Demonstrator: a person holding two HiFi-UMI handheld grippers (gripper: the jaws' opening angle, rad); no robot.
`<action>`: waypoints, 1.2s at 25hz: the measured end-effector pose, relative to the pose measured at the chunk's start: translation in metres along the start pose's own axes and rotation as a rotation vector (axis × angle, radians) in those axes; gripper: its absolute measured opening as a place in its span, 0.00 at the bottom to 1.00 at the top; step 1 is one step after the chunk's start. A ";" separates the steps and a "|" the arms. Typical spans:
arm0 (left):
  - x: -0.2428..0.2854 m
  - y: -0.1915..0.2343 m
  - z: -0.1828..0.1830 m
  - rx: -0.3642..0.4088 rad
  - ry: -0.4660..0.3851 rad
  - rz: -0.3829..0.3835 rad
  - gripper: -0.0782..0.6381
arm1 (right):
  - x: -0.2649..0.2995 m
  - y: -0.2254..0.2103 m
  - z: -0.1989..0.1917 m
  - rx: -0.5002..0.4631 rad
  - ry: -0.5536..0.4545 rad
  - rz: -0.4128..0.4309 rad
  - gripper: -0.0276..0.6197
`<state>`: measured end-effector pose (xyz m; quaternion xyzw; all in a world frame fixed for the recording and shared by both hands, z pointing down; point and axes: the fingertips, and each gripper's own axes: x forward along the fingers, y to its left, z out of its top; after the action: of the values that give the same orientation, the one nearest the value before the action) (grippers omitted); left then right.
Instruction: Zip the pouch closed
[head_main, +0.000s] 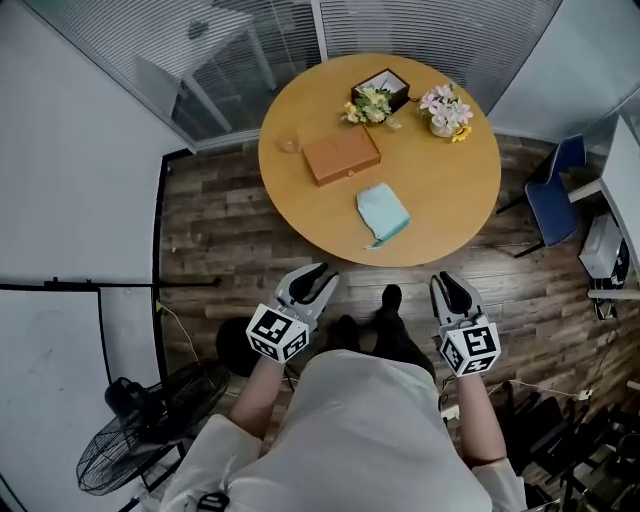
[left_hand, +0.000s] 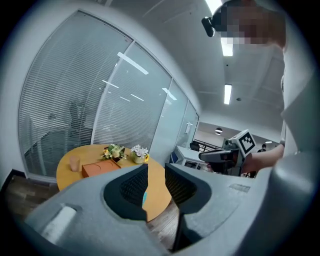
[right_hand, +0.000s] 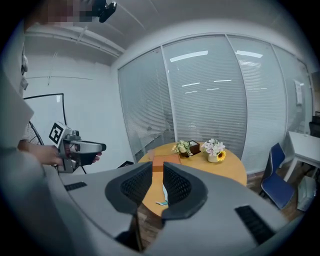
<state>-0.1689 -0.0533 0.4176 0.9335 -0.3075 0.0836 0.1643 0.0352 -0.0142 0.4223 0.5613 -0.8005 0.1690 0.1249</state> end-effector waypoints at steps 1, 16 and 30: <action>0.005 0.005 -0.002 0.002 0.006 0.016 0.25 | 0.006 -0.005 -0.001 -0.005 0.011 0.014 0.15; 0.106 0.022 -0.070 -0.055 0.131 0.106 0.25 | 0.111 -0.064 -0.058 -0.085 0.205 0.304 0.15; 0.188 0.052 -0.163 -0.078 0.343 0.116 0.25 | 0.198 -0.082 -0.142 -0.114 0.373 0.525 0.15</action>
<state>-0.0589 -0.1370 0.6314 0.8791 -0.3316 0.2388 0.2455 0.0472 -0.1510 0.6393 0.2871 -0.8894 0.2502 0.2529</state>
